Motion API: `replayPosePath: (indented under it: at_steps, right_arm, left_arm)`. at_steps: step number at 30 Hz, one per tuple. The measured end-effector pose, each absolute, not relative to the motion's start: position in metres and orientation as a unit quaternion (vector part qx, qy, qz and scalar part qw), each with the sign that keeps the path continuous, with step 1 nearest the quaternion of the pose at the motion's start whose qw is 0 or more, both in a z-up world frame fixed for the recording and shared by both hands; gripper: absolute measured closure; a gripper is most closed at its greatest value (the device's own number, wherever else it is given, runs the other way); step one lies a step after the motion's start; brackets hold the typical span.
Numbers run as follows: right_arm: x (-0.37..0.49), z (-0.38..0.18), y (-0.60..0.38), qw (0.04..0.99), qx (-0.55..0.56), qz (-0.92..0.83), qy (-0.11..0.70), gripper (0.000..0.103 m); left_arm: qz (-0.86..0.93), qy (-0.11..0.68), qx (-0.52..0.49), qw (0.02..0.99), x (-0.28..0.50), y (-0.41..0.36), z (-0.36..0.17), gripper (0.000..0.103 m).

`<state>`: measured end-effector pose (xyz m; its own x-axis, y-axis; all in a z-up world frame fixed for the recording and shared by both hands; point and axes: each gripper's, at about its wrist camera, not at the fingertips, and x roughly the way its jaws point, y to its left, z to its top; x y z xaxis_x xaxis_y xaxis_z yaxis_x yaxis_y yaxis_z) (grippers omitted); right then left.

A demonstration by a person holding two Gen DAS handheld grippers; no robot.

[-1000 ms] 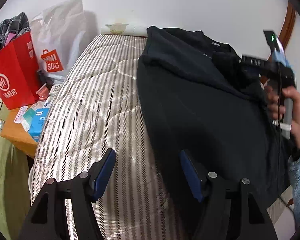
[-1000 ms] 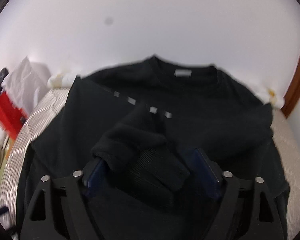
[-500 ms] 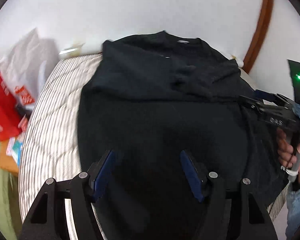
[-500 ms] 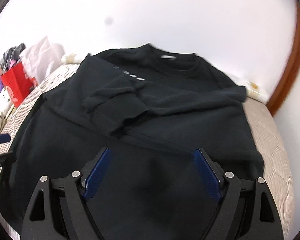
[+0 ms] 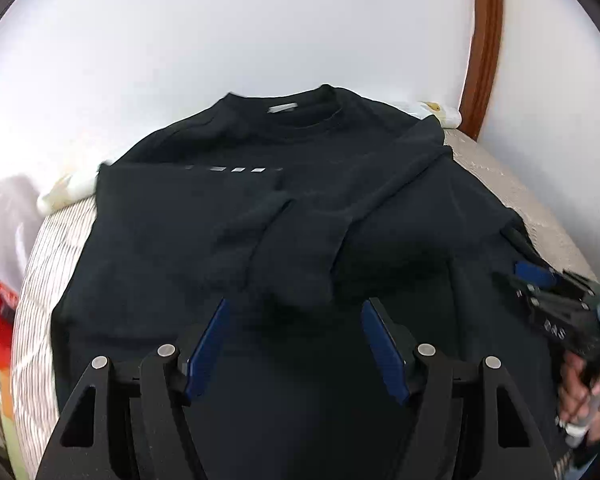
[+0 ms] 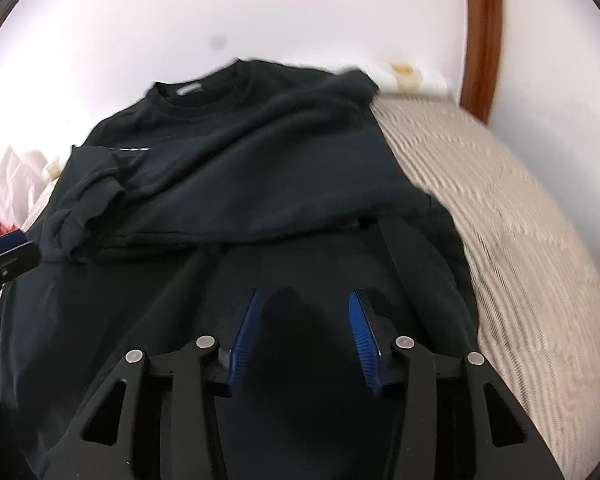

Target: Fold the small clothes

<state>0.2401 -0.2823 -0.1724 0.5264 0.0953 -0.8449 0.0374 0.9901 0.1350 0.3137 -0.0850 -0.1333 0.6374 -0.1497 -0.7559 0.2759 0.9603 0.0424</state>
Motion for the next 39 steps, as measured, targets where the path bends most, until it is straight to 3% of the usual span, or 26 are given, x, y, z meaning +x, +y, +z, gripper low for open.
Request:
replayPosePath:
  at_steps: [16,18,19,20,21,28,34,37,39]
  right_arm:
    - [0.245,-0.175,-0.281,0.875,0.066,0.013,0.479,0.056]
    - [0.245,-0.175,-0.28,0.875,0.063,0.014,0.479,0.055]
    - [0.245,-0.175,-0.28,0.875,0.062,0.014,0.479,0.055]
    - [0.245,-0.175,-0.28,0.875,0.061,0.014,0.479,0.055]
    - [0.245,-0.175,-0.279,0.875,0.061,0.014,0.479,0.054]
    - [0.245,-0.176,-0.279,0.876,0.062,0.015,0.479,0.054]
    - [0.245,-0.176,-0.279,0.876,0.062,0.015,0.479,0.053]
    - [0.244,-0.176,-0.278,0.876,0.064,0.014,0.479,0.052]
    - [0.244,-0.176,-0.277,0.876,0.063,0.014,0.479,0.052]
  left_arm:
    - [-0.08,0.397,0.16,0.9,0.375,-0.131,-0.176,0.04]
    - [-0.066,0.387,0.171,0.903,0.375,-0.13,-0.176,0.066]
    - [-0.078,0.385,0.175,0.903,0.373,-0.129,-0.174,0.074]
    - [-0.088,0.385,0.173,0.903,0.371,-0.127,-0.171,0.089]
    - [-0.089,0.38,0.169,0.905,0.368,-0.123,-0.165,0.091]
    - [-0.031,0.332,0.107,0.937,0.356,-0.038,-0.11,0.092]
    - [-0.008,0.37,0.044,0.928,0.363,0.044,-0.112,0.088]
    - [-0.016,0.381,0.005,0.924,0.36,0.069,-0.119,0.077]
    - [-0.02,0.391,-0.02,0.92,0.359,0.081,-0.125,0.057]
